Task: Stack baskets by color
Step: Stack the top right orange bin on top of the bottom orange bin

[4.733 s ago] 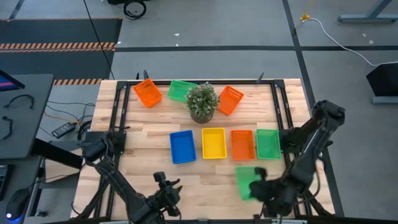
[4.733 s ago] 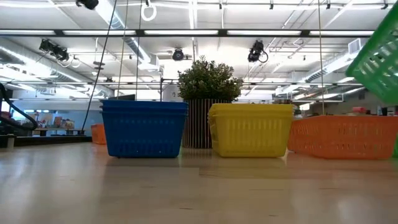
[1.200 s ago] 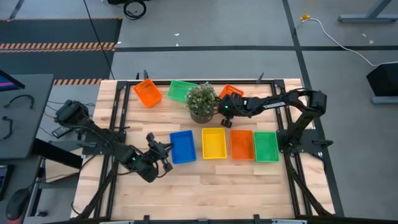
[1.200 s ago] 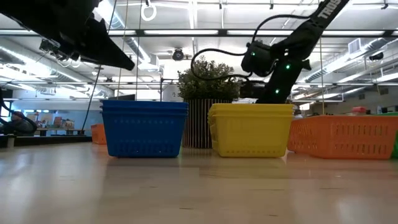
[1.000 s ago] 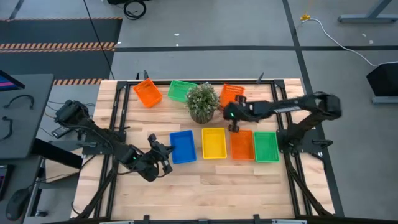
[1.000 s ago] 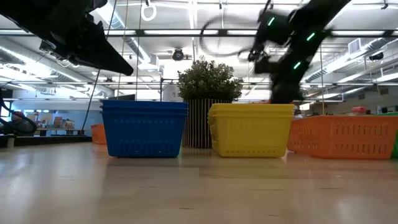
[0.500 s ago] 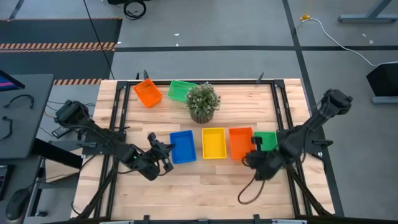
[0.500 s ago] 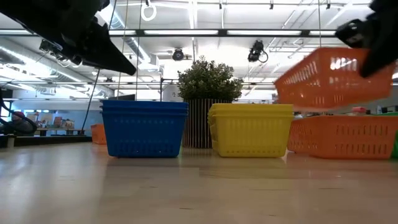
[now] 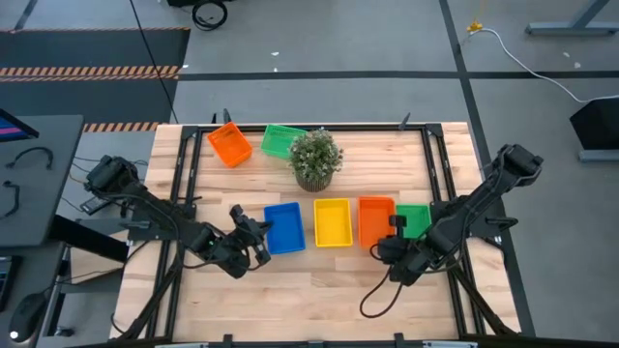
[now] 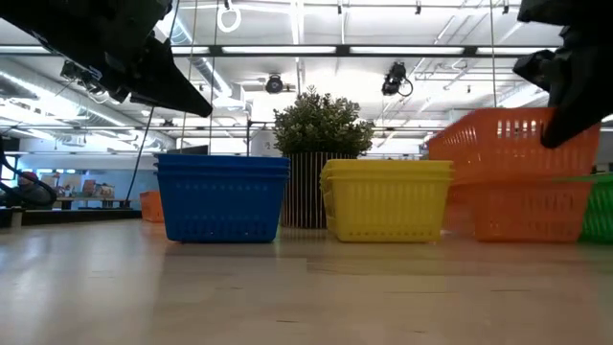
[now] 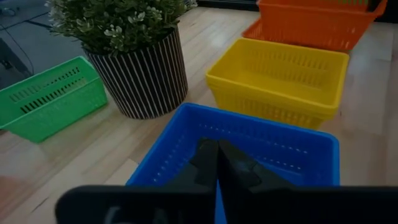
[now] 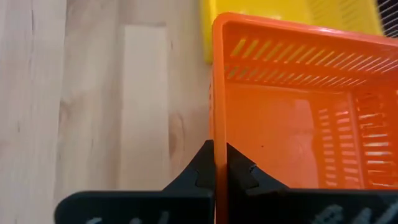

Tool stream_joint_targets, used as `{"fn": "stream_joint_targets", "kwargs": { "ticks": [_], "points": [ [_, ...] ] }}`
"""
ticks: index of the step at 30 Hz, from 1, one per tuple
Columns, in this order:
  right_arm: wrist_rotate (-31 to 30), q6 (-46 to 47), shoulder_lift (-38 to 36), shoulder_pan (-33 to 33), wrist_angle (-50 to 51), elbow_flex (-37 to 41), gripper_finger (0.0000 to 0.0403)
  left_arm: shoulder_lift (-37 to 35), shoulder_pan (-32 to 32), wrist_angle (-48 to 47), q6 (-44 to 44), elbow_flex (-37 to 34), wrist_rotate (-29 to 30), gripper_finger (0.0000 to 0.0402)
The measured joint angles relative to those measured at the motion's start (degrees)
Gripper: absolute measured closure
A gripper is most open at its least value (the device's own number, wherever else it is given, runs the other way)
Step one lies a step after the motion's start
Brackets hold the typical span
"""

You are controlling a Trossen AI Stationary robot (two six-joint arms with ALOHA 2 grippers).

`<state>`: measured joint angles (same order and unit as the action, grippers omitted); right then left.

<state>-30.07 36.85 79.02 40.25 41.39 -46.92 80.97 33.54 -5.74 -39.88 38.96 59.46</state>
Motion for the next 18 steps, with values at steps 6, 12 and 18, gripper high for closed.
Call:
{"fn": "stream_joint_targets", "kwargs": {
  "ticks": [6, 12, 18],
  "points": [
    [-2.86, -0.69, -2.40, -0.46, 1.19, 0.00, 0.0395, 0.02, 0.00, 0.01, 0.00, 0.02, -0.81, 0.0394],
    [-3.37, -0.93, -0.88, -2.29, 3.05, 0.07, 0.0388, 0.02, 0.00, -0.01, 0.02, 0.02, -0.81, 0.0380],
    [-2.90, -0.86, 0.68, -2.54, 4.45, 0.09, 0.0348, 0.02, 0.07, -0.02, 0.02, 0.02, -1.39, 0.0384]
  ]
}}
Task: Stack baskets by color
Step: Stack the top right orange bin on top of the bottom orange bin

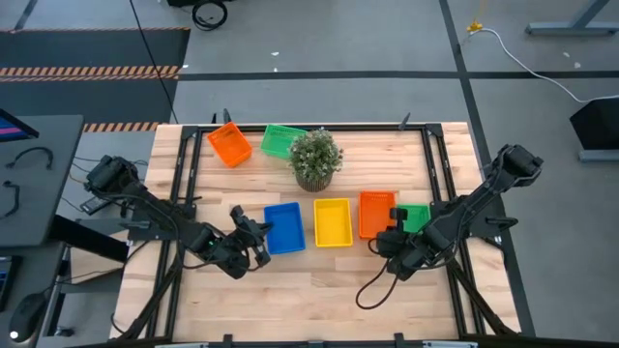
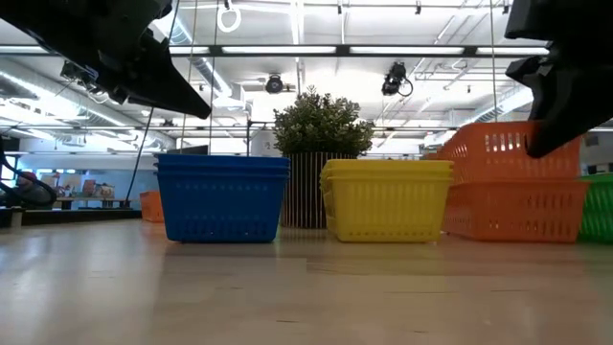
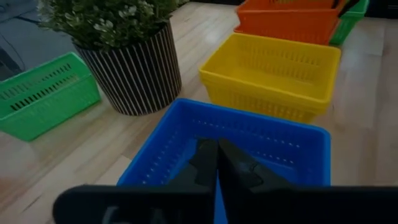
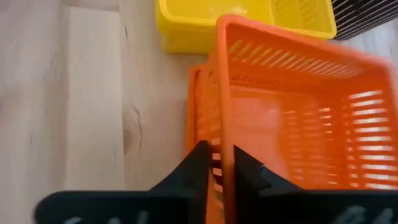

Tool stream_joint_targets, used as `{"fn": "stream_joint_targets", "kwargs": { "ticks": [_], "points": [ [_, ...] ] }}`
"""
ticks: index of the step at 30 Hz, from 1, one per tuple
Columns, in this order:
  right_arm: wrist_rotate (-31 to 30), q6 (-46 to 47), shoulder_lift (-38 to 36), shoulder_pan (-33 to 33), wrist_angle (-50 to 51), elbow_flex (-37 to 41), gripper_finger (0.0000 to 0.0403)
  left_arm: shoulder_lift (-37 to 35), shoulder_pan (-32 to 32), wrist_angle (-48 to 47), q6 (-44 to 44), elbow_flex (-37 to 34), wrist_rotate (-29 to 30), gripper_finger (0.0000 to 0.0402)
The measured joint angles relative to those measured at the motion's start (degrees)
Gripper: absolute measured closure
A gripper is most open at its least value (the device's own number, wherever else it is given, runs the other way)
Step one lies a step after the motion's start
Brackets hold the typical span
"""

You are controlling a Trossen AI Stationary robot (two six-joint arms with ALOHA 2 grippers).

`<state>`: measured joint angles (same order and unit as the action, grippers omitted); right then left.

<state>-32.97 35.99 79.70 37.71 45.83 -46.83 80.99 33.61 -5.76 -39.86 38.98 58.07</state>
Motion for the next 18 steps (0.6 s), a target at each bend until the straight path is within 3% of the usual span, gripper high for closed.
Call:
{"fn": "stream_joint_targets", "kwargs": {
  "ticks": [10, 14, 18],
  "points": [
    [3.61, 1.32, -5.11, 0.76, 5.18, -4.37, 0.0248, 0.00, 0.00, 0.00, -0.14, 0.00, -1.87, 0.0385],
    [-4.20, 1.50, -7.19, 0.79, -4.29, -1.36, 0.0254, 0.00, -0.10, 0.02, -0.42, 0.00, -1.69, 0.0382],
    [-4.74, 6.15, -6.36, -2.96, -11.74, 6.01, 0.0295, 0.00, -0.37, 0.00, -0.61, 0.00, -1.35, 0.0390]
  ]
}}
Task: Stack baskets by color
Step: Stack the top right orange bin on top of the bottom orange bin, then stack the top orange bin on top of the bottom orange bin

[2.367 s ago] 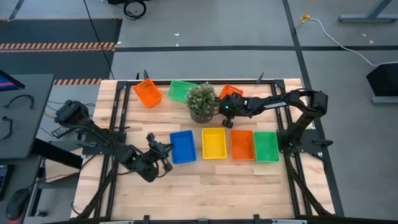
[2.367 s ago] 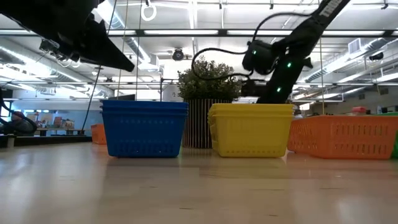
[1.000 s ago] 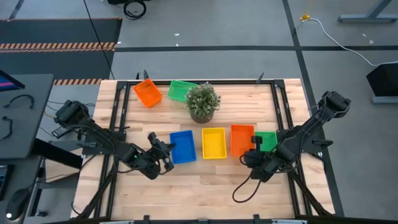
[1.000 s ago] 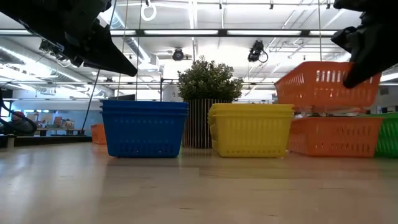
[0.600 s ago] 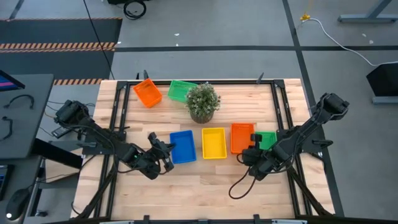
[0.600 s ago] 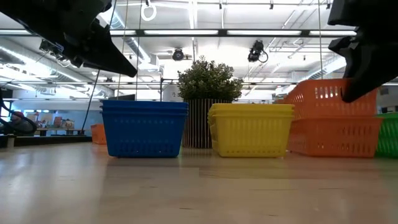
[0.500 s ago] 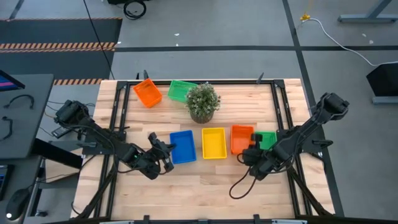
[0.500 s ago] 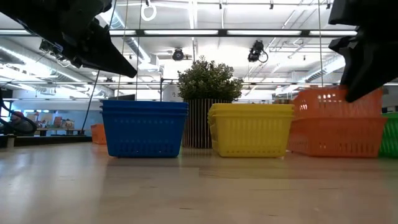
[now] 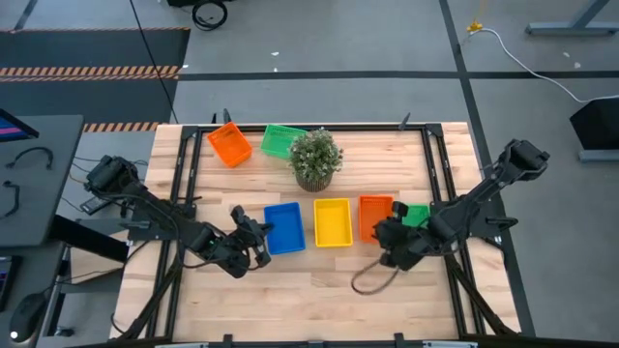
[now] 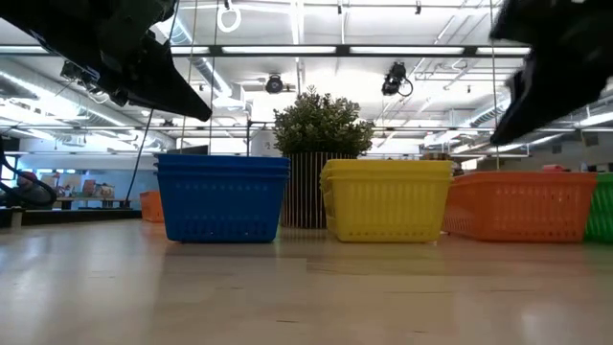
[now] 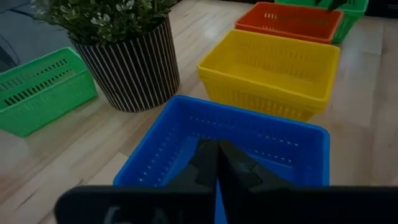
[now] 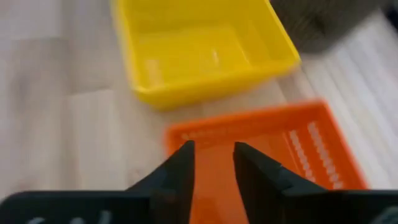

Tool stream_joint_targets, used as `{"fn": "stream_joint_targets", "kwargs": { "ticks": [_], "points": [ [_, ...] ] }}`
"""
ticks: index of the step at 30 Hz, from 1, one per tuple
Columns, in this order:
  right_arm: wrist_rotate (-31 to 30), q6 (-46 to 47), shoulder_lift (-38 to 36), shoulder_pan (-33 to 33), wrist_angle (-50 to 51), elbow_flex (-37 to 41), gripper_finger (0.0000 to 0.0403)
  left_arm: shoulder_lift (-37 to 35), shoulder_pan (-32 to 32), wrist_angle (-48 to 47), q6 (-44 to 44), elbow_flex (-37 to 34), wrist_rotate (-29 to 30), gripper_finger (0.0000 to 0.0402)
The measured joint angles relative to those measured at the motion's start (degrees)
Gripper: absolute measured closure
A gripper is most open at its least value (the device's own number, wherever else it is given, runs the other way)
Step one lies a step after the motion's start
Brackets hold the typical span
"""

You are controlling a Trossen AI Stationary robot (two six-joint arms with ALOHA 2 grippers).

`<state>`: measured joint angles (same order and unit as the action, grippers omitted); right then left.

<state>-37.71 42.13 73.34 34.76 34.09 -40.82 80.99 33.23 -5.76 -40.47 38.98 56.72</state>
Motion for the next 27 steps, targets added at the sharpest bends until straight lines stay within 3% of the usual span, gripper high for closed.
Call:
{"fn": "stream_joint_targets", "kwargs": {
  "ticks": [4, 9, 11, 15, 19, 23, 27],
  "points": [
    [1.41, 4.68, 1.12, -3.25, -3.49, 4.26, 0.0346, -0.07, 0.38, 0.47, -0.60, 0.00, -2.92, 0.0393],
    [15.06, 0.44, 1.42, -6.50, -4.25, 3.49, 0.0395, -3.19, 1.41, 1.97, -0.59, 0.09, -6.96, 0.0386],
    [16.59, -2.12, 1.35, -6.89, -4.30, 1.80, 0.0397, -5.48, 1.85, 1.67, 0.06, 0.07, -7.04, 0.0385],
    [8.35, -5.88, 0.77, -6.35, -3.36, -2.36, 0.0388, -10.86, 1.97, 1.25, 3.58, 0.09, -7.04, 0.0392],
    [-6.68, -6.17, 0.57, -1.94, -11.30, -0.99, 0.0390, -17.54, -0.35, -1.63, 5.18, 0.09, -5.90, 0.0397],
    [-16.18, -9.24, 4.59, 1.92, -36.15, 8.01, 0.0393, -23.77, -10.67, -12.05, 2.03, 0.11, -6.34, 0.0397],
    [-16.19, -14.44, 11.86, 2.08, -67.57, 16.12, 0.0389, -25.95, -30.49, -23.77, 0.66, 0.09, -20.27, 0.0396]
  ]
}}
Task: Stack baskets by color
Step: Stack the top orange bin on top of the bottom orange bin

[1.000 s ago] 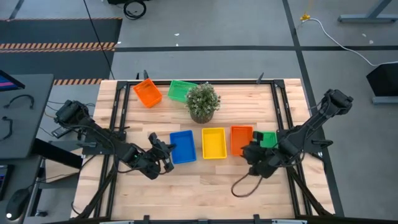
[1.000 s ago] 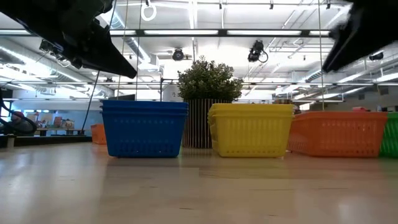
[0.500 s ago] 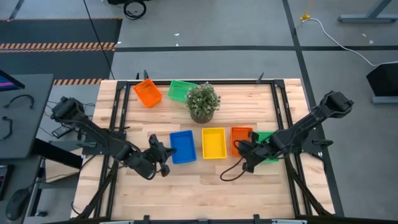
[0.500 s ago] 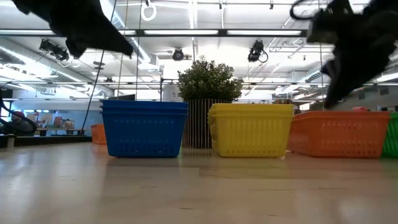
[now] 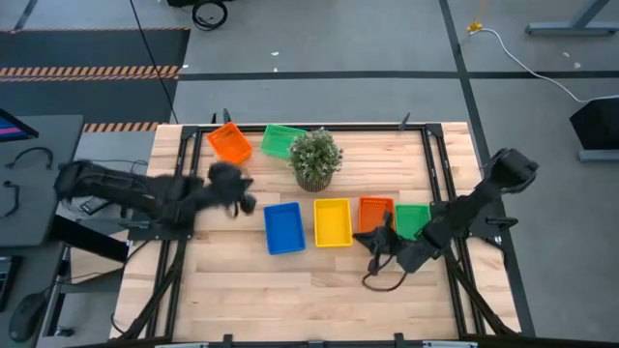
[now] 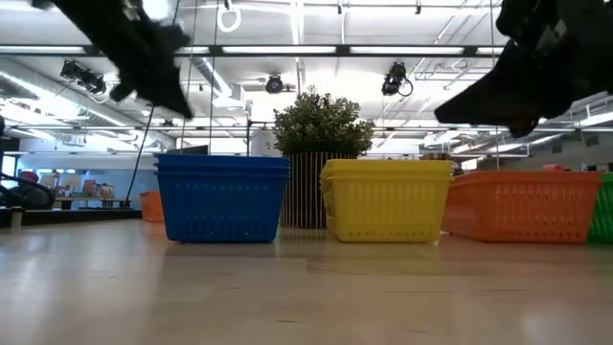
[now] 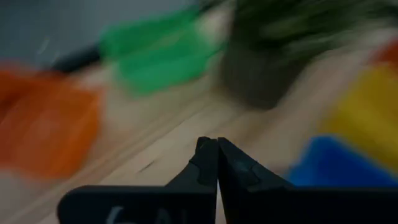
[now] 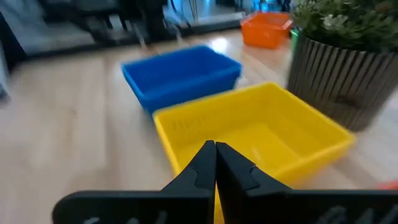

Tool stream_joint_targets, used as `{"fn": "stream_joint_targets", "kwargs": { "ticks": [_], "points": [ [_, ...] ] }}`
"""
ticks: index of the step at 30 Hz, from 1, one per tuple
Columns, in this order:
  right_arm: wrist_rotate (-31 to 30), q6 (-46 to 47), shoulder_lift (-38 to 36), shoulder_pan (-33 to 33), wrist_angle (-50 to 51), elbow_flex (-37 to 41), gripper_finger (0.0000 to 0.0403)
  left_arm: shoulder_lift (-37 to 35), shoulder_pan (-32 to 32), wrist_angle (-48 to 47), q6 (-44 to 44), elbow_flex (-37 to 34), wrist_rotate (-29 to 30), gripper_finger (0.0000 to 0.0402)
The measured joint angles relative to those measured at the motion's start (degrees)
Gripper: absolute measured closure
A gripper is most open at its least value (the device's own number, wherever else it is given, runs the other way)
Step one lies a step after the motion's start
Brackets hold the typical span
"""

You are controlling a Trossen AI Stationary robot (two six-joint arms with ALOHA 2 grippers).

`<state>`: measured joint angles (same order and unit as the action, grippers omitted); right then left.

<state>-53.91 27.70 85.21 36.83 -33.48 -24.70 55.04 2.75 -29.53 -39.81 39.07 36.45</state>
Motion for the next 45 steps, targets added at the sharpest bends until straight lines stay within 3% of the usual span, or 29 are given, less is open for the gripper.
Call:
{"fn": "stream_joint_targets", "kwargs": {
  "ticks": [4, 8, 14, 18, 23, 27, 31, 36, 40, 45],
  "points": [
    [1.40, -6.35, 6.77, -0.28, -21.47, 2.66, 0.0387, 2.10, -19.01, -5.94, 5.58, -0.03, -11.12, 0.0389],
    [2.94, -12.99, 10.44, -0.25, -29.41, 1.87, 0.0389, 4.85, -32.66, -4.82, 15.34, 0.04, -19.84, 0.0356],
    [3.04, -16.08, 12.20, -0.26, -29.90, 0.25, 0.0392, 11.86, -44.64, -2.85, 22.03, -0.04, -25.46, 0.0258],
    [4.02, -17.12, 11.10, 1.50, -30.52, 0.28, 0.0391, 18.76, -47.67, -1.06, 25.59, -0.09, -27.76, 0.0198],
    [4.03, -24.98, 4.89, 6.14, -30.82, 0.28, 0.0392, 24.70, -47.98, 3.14, 30.06, -0.07, -26.90, 0.0164],
    [2.54, -29.95, -0.19, 10.06, -30.38, 0.28, 0.0393, 27.15, -47.98, 5.86, 31.94, -0.07, -25.71, 0.0176],
    [-2.44, -31.96, -4.77, 15.14, -29.19, 0.28, 0.0393, 27.44, -47.73, 4.99, 33.46, -0.07, -25.59, 0.0233],
    [-11.02, -29.09, -7.98, 22.06, -23.46, 0.28, 0.0394, 25.21, -44.10, -2.11, 32.22, -0.04, -25.71, 0.0363],
    [-16.21, -15.10, -5.66, 24.53, -14.66, 0.28, 0.0394, 19.92, -33.50, -9.28, 22.03, -0.07, -22.34, 0.0388],
    [-14.01, -3.23, 1.05, 24.70, -11.77, 0.28, 0.0394, 10.18, -9.74, -10.38, 6.00, 0.47, -21.32, 0.0395]
  ]
}}
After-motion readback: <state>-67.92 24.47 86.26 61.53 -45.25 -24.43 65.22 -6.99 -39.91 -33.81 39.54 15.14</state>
